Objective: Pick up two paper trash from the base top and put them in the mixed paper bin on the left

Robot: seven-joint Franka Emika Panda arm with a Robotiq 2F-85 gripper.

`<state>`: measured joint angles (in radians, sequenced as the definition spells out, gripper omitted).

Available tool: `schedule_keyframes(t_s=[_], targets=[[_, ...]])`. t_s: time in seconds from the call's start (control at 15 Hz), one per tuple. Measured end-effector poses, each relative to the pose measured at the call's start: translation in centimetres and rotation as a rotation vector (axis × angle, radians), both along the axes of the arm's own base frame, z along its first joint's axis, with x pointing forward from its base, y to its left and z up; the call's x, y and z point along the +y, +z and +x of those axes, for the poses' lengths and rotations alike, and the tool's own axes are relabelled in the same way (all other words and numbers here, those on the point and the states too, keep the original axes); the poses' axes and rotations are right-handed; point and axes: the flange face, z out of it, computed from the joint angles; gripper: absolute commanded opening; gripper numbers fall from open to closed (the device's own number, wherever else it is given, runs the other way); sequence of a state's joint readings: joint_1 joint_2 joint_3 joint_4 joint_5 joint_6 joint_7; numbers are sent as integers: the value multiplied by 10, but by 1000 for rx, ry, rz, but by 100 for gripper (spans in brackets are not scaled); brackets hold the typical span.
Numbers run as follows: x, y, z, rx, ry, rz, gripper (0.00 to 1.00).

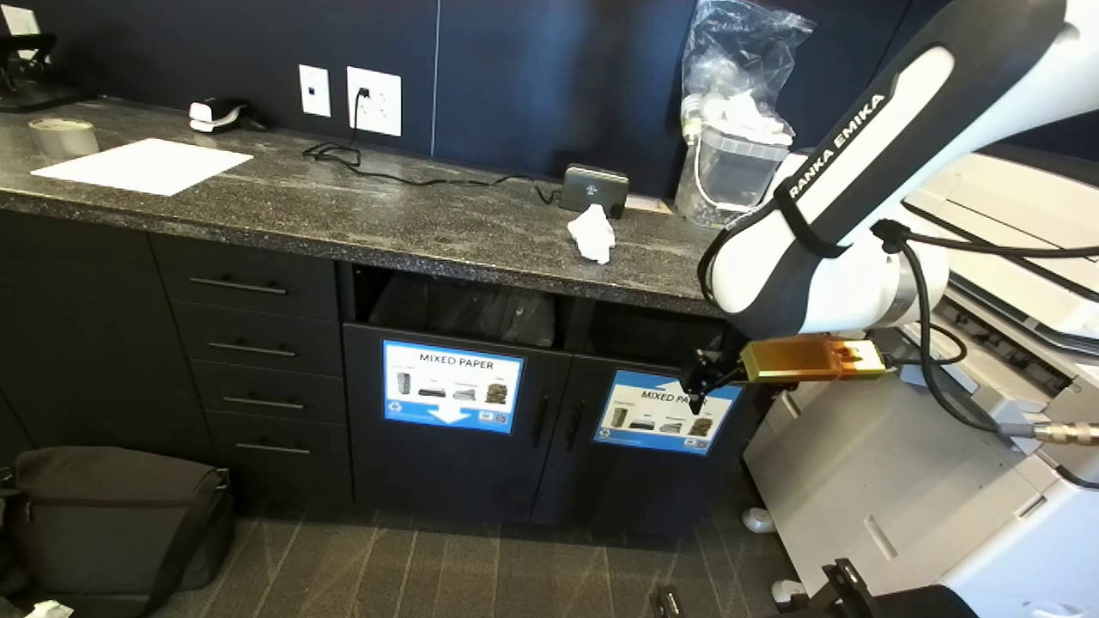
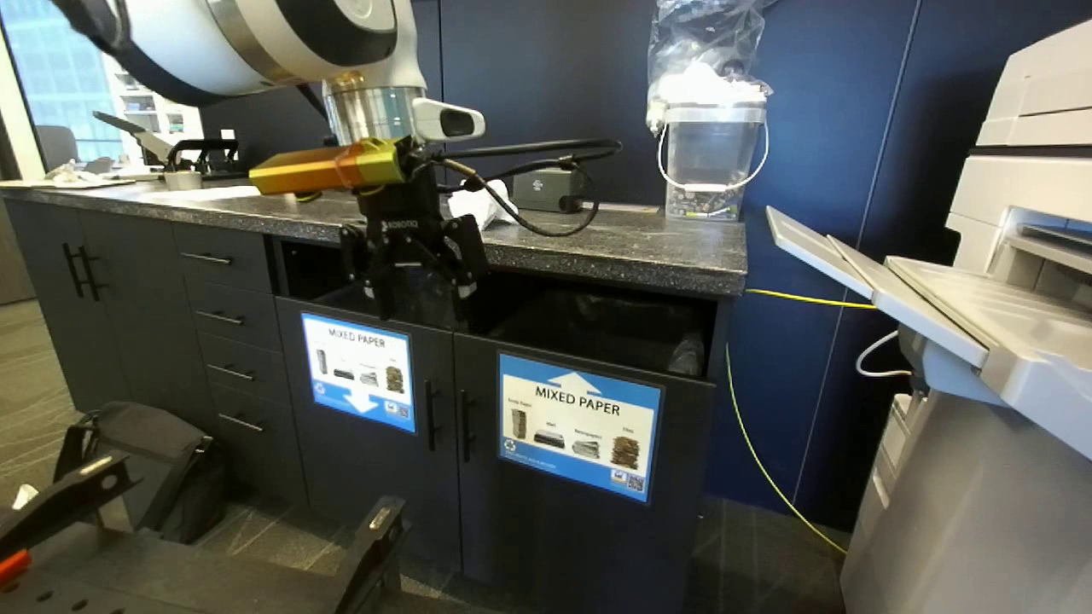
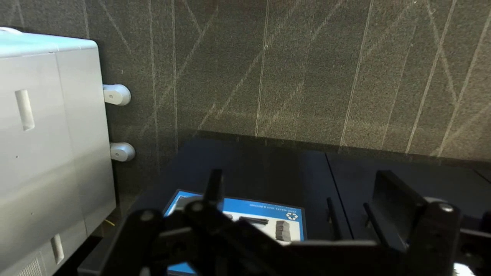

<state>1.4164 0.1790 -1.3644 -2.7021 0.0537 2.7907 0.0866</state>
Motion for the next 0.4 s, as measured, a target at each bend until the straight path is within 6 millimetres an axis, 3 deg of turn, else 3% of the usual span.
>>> schedule_keyframes(t_s=[0.4], targets=[[0,-1,-2,9,-4,-1,100]])
